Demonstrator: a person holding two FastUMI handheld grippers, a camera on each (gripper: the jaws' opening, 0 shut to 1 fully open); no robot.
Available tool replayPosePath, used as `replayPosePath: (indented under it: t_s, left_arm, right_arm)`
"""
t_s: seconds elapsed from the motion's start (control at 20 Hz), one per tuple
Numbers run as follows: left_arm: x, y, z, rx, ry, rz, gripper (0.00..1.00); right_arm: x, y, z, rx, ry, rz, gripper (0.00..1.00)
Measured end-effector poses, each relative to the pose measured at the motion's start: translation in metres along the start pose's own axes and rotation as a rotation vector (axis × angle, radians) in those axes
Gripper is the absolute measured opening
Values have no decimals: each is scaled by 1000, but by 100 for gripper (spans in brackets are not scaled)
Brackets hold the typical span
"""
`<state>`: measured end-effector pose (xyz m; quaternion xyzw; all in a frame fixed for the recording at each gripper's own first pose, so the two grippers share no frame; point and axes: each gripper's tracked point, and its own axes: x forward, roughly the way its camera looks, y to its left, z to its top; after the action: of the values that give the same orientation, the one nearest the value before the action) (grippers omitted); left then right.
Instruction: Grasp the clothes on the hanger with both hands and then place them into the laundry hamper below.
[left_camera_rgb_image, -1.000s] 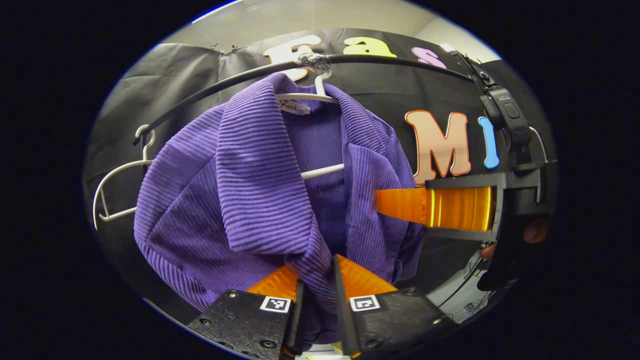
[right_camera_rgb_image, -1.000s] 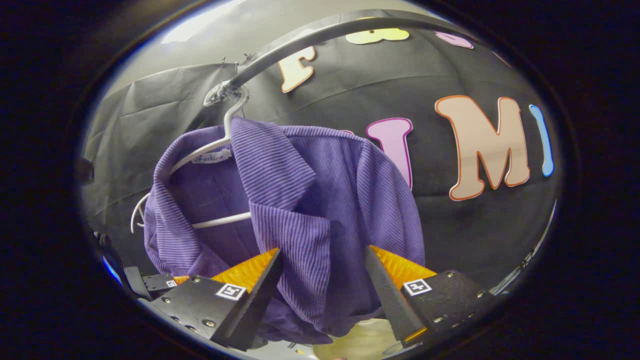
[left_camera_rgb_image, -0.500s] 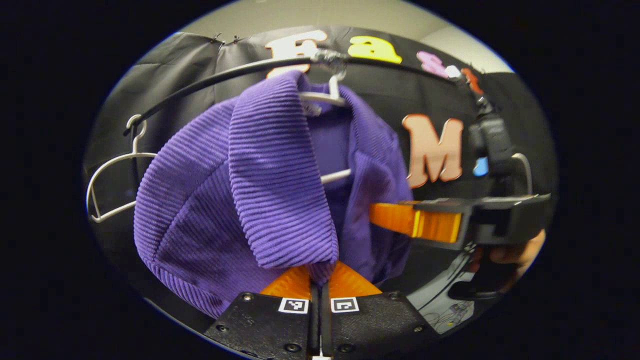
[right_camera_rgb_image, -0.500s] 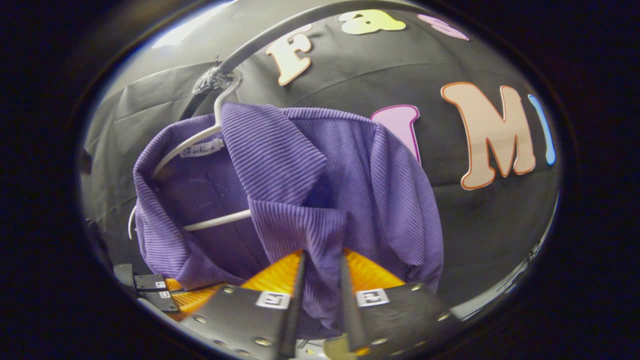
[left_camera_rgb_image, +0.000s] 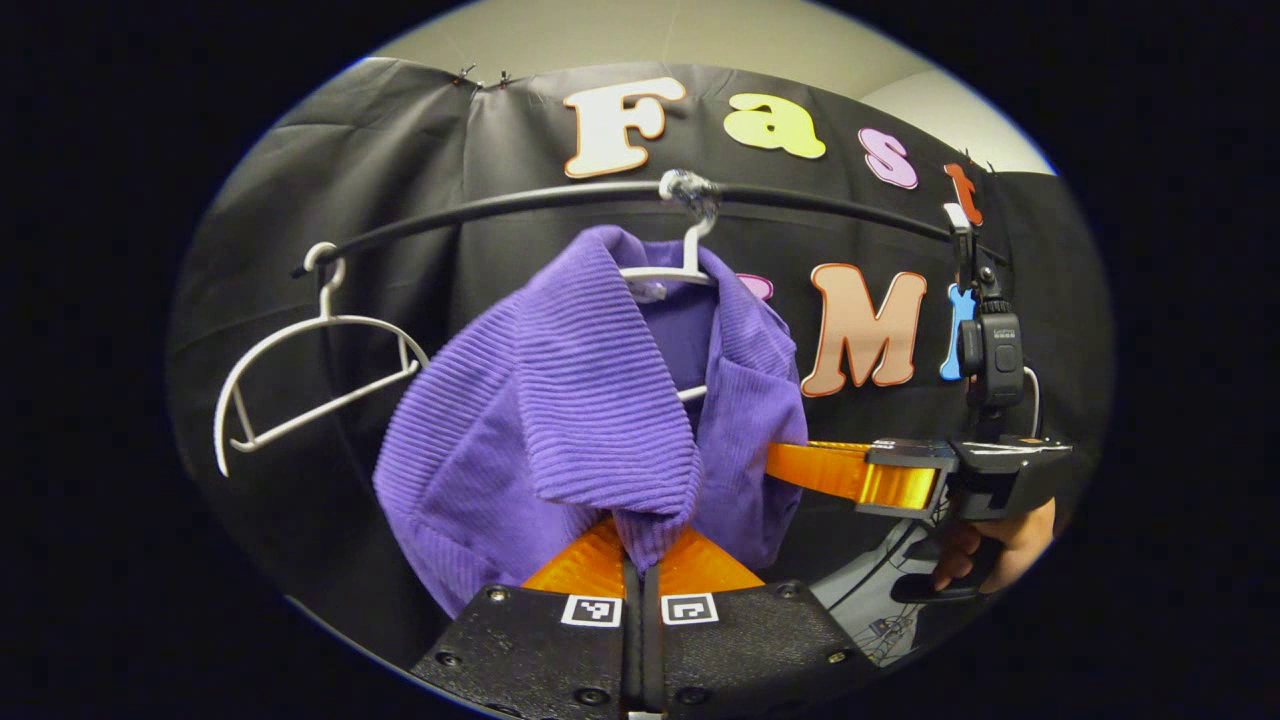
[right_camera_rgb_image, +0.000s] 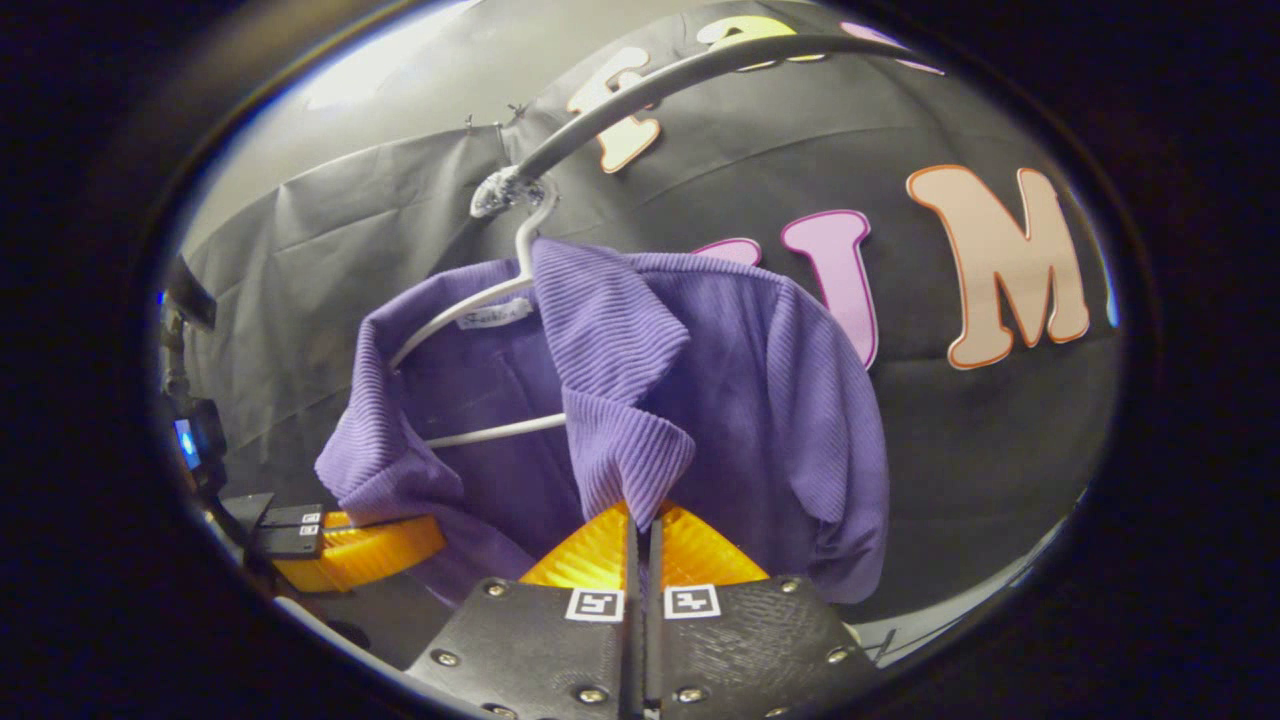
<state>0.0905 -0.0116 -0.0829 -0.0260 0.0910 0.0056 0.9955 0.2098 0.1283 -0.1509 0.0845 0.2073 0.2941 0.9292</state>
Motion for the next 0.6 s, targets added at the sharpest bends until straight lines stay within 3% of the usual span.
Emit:
replayPosePath:
  t_s: [0.1, 0.15, 0.35, 0.6]
  left_arm:
    - [-21, 6, 7, -11, -20, 20, 1]
    - [-30, 10, 10, -17, -34, 36, 0]
    - [-64, 58, 28, 19, -66, 190, 0]
    - [-79, 113, 67, 56, -100, 320, 1]
  right_arm:
    - [-7, -2, 3, -39, 4, 7, 5]
    - [-10, -3, 6, -54, 5, 12, 1]
    - [-16, -16, 26, -101, -48, -16, 1]
    - [-18, -1, 51, -162, -95, 48, 1]
